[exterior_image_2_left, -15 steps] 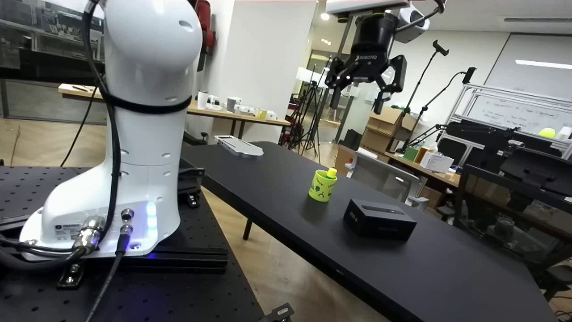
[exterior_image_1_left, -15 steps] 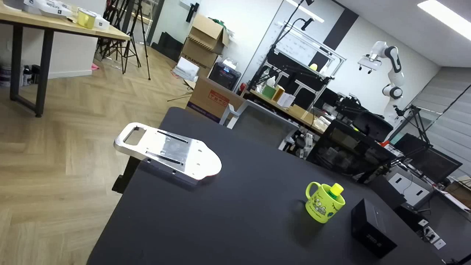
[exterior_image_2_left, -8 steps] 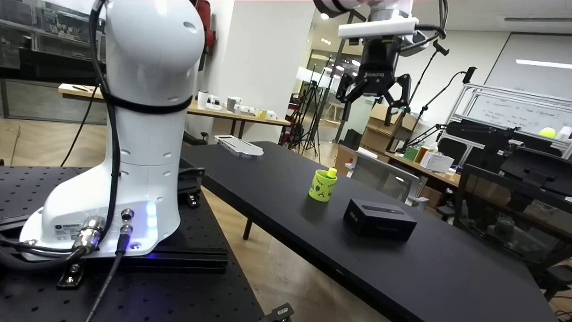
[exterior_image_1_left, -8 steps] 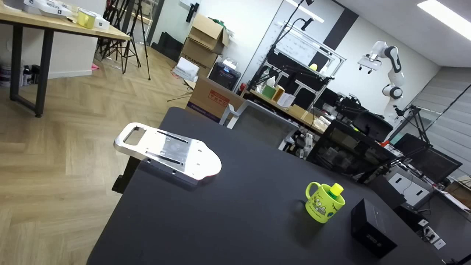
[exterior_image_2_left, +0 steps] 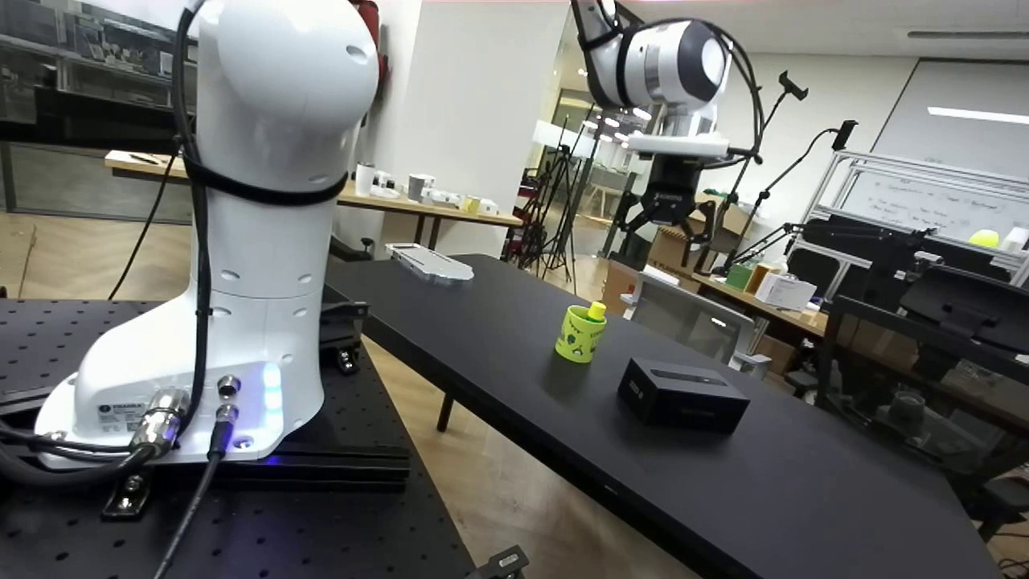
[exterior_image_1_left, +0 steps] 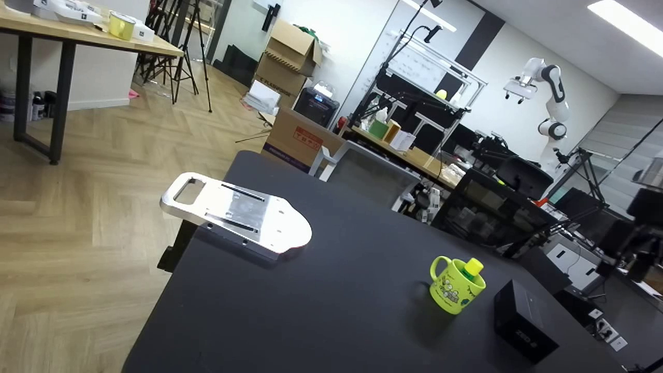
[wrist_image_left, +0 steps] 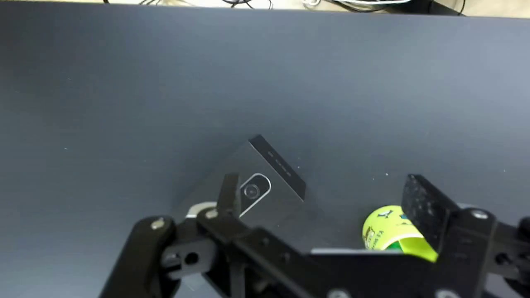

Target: Put the glue stick in the mug on the metal thing

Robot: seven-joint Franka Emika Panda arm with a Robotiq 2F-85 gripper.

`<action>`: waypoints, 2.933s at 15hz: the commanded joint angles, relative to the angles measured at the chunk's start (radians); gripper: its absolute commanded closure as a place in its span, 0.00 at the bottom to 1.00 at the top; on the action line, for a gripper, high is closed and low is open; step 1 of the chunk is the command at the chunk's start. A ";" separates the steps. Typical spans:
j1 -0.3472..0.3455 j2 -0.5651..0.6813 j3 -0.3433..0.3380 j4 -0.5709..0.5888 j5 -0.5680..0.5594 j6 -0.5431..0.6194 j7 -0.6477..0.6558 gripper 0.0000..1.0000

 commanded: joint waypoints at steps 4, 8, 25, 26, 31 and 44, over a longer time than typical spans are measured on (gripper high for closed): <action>0.064 0.306 0.051 0.366 0.091 -0.177 0.199 0.00; 0.066 0.291 0.056 0.313 0.085 -0.136 0.153 0.00; 0.109 0.604 0.062 0.597 0.140 -0.158 0.209 0.00; 0.110 0.611 0.065 0.601 0.144 -0.153 0.201 0.25; 0.098 0.623 0.084 0.610 0.198 -0.130 0.187 0.54; 0.057 0.478 0.101 0.542 0.260 -0.161 0.092 0.92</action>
